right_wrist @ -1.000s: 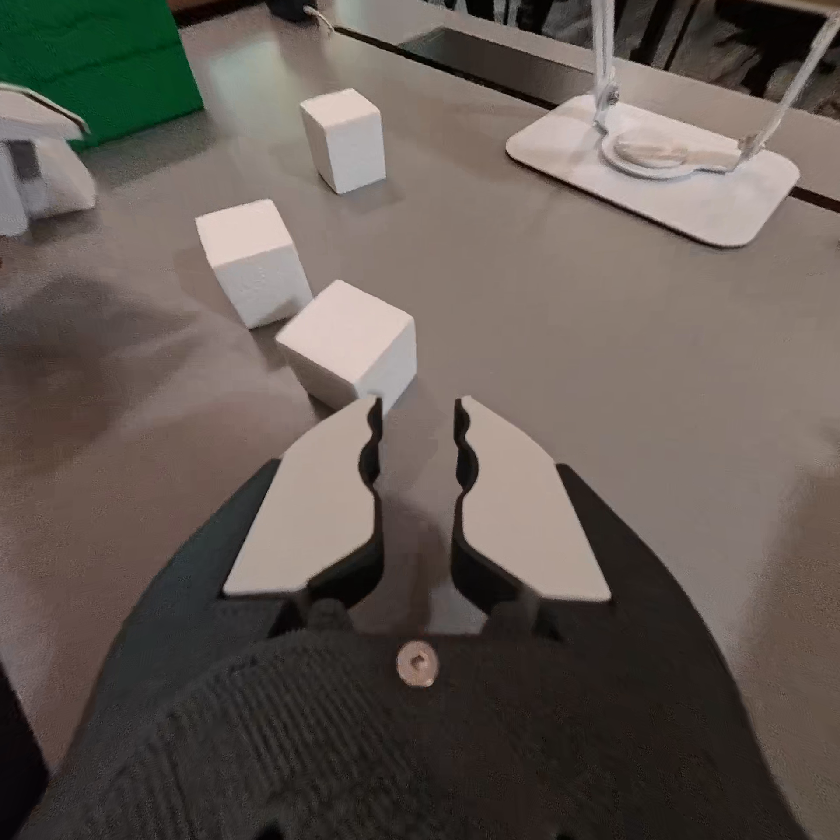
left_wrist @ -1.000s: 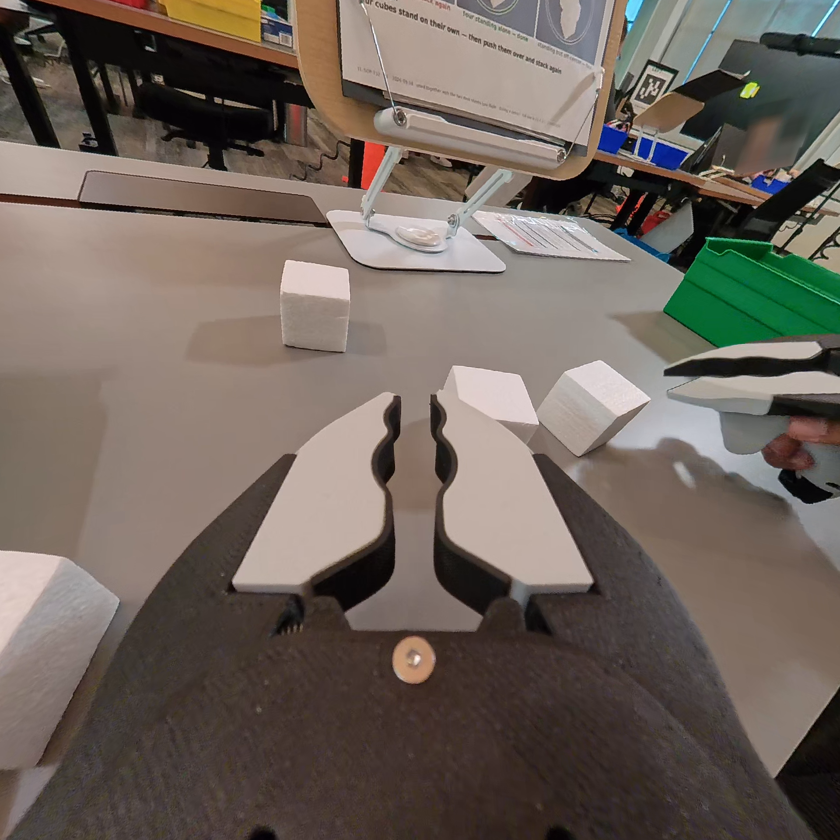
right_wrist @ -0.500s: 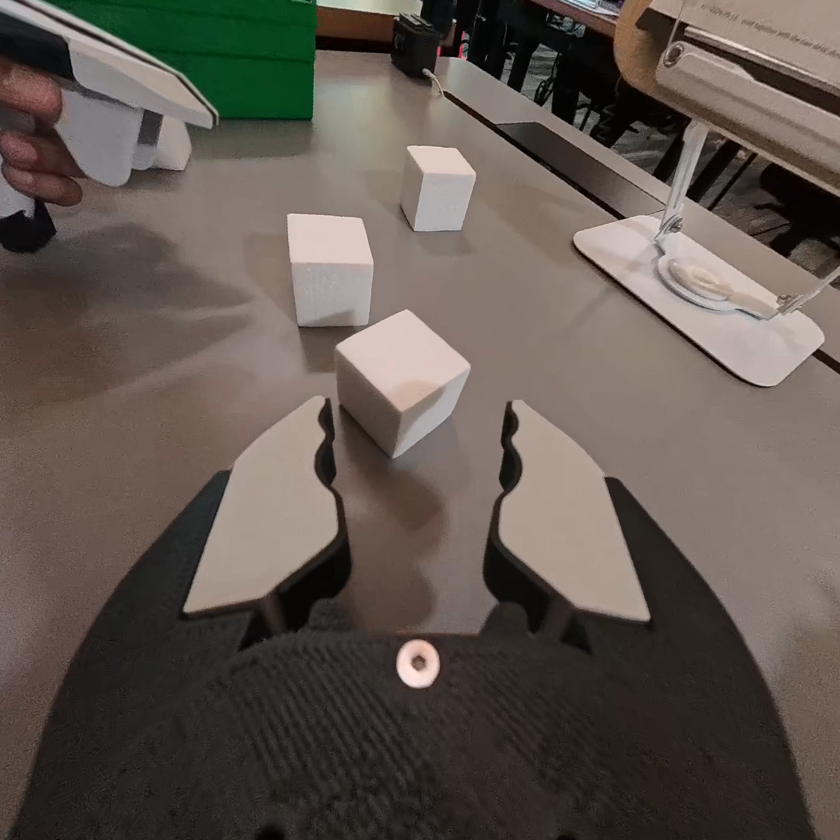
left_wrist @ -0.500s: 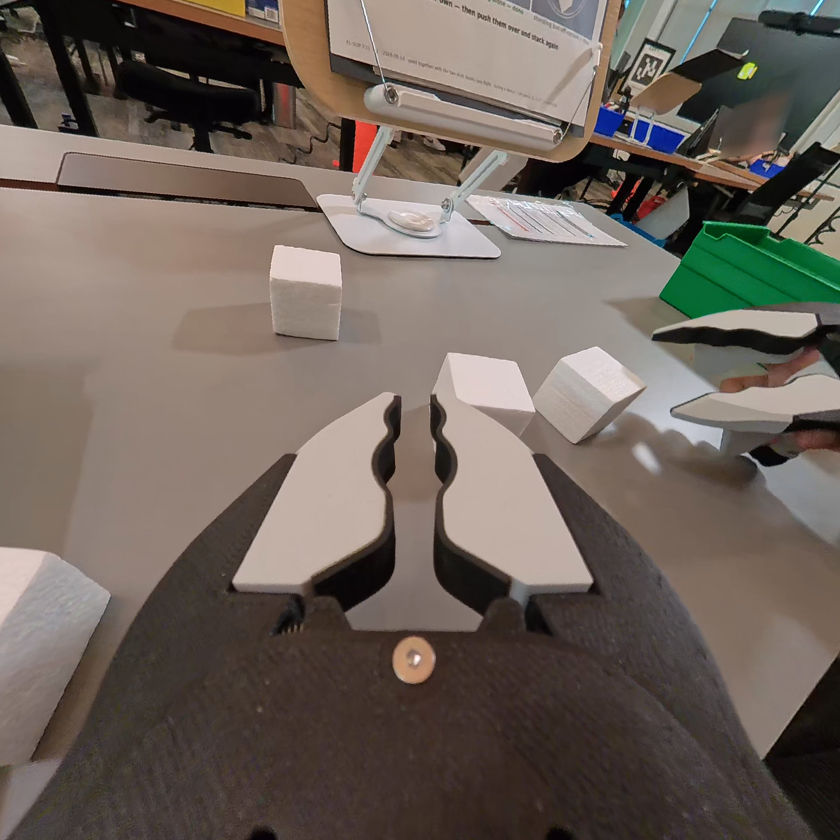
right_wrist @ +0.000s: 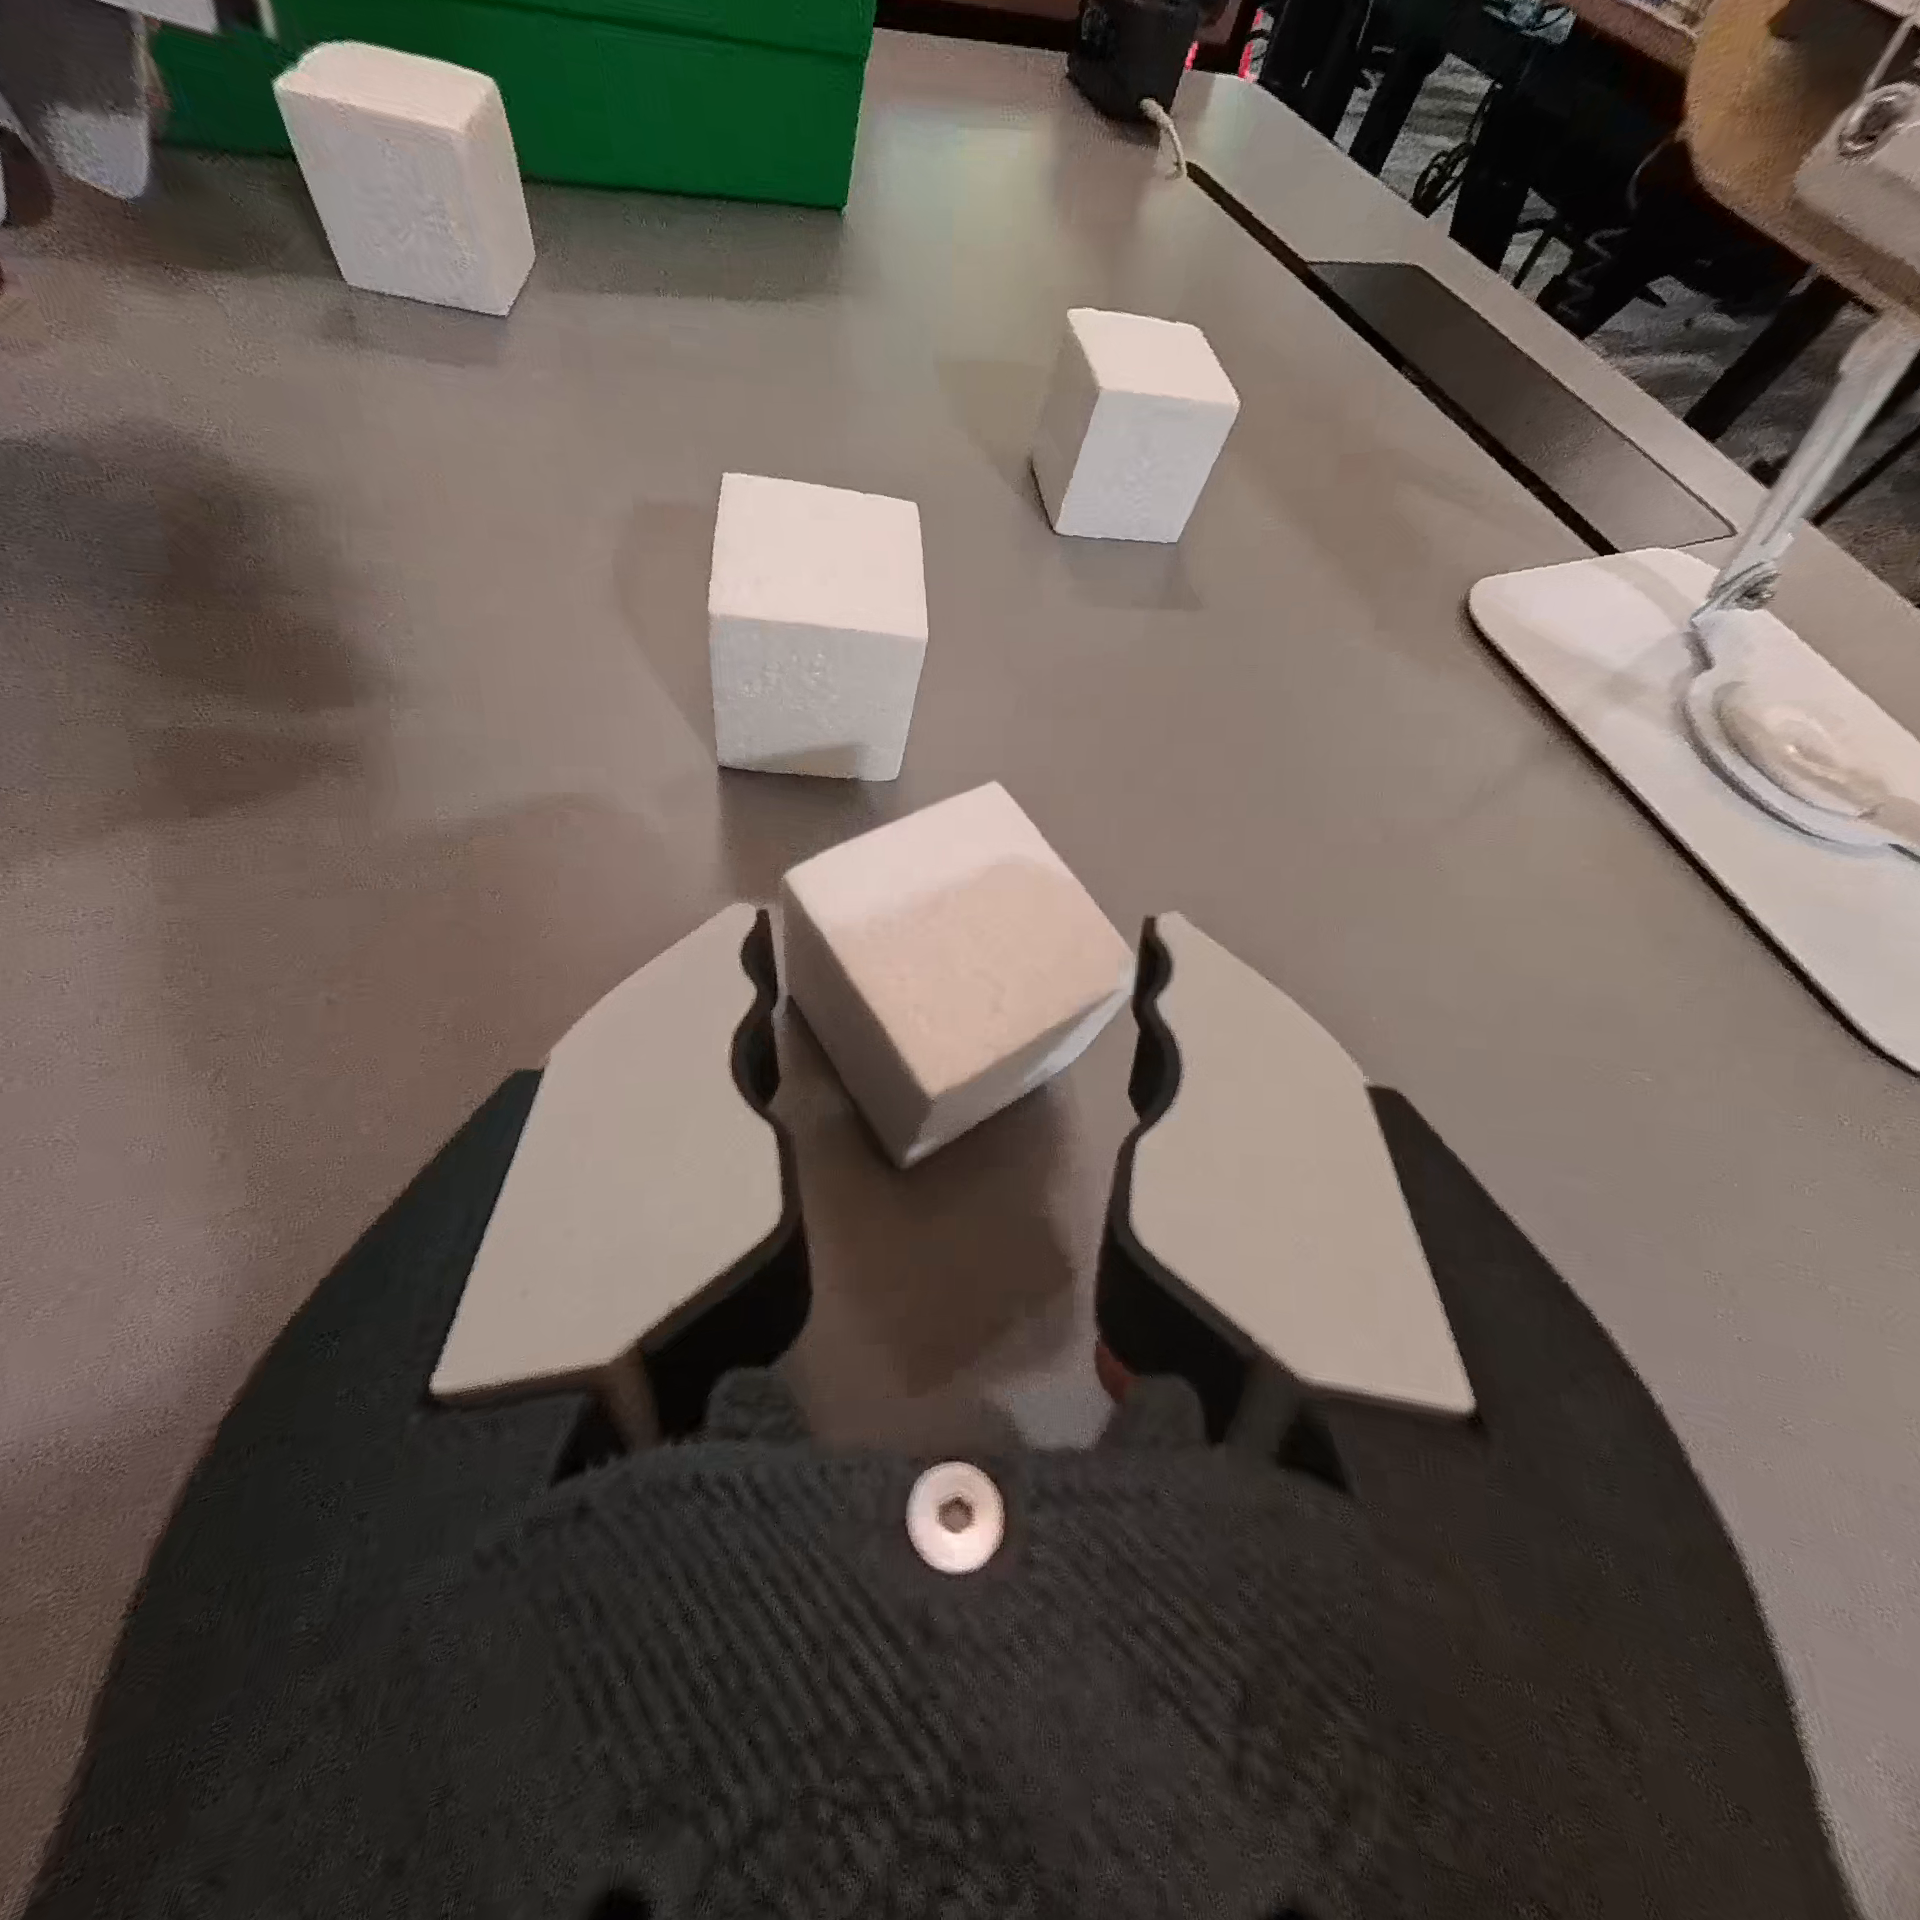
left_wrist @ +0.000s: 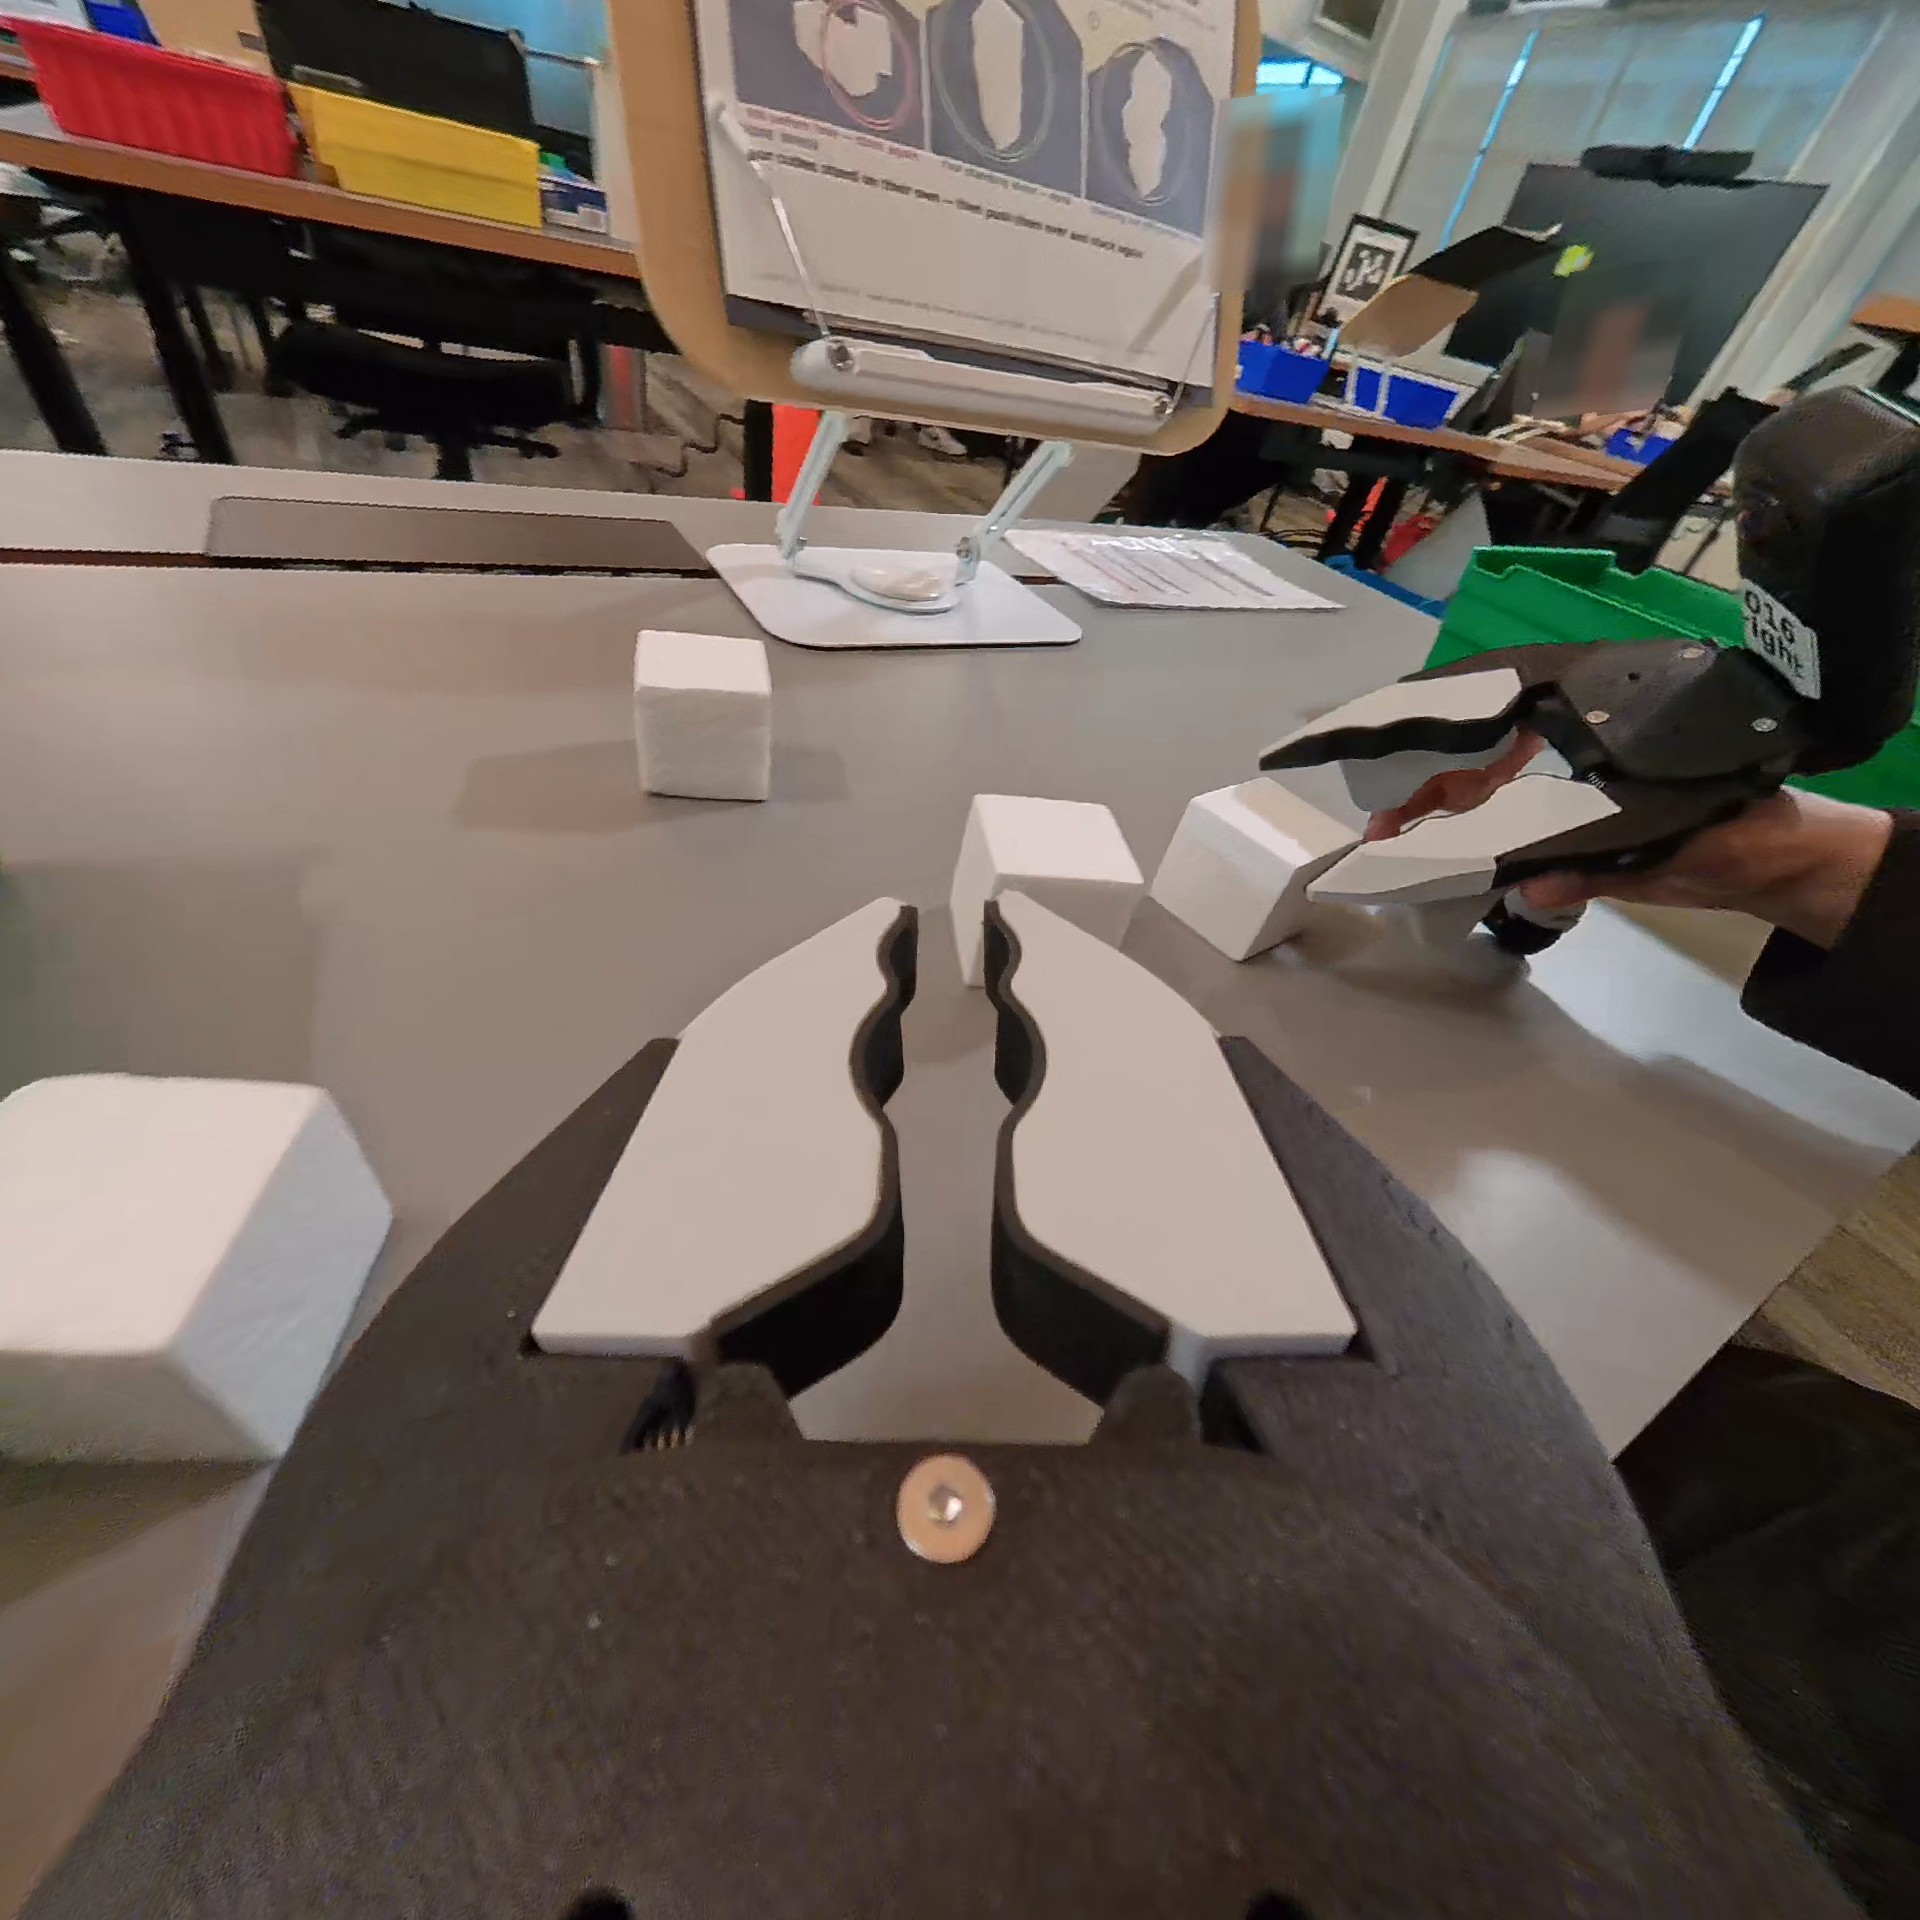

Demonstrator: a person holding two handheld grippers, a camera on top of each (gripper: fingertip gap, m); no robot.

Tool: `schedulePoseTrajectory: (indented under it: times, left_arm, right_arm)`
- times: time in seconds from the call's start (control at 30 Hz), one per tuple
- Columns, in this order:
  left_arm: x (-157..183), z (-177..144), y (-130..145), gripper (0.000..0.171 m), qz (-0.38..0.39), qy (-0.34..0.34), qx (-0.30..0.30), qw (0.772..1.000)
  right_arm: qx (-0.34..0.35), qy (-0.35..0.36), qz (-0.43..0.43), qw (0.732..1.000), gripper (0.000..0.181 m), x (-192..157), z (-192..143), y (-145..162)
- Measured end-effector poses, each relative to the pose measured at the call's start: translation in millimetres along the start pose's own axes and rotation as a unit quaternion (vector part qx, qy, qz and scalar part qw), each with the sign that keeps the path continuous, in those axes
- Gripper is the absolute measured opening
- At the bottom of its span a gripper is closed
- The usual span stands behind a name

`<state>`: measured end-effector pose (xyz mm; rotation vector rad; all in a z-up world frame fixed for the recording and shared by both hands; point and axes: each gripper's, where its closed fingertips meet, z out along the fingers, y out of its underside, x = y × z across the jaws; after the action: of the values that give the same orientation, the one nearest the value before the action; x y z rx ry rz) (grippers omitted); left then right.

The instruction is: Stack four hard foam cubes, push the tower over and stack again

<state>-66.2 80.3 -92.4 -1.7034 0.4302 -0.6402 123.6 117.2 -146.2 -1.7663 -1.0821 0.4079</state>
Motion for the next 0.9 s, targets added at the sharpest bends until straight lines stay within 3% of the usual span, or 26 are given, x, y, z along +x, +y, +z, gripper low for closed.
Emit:
schedulePoseTrajectory:
  times: [0.27,0.7,0.9]
  left_arm:
    - [-11.1,-6.0,1.0,0.011,-0.016,-0.021,0.001,1.0]
    - [23.3,40.6,6.1,0.011,0.024,0.047,-0.028,0.998]
    - [33.3,54.8,6.2,0.011,0.02,0.068,-0.032,0.997]
  right_arm:
    - [-0.005,0.014,-0.027,1.0,0.059,2.4,4.7,0.0]
    - [0.03,0.057,0.056,0.996,0.061,19.7,-41.6,11.8]
    - [0.074,0.091,0.06,0.991,0.035,22.7,-56.2,3.8]
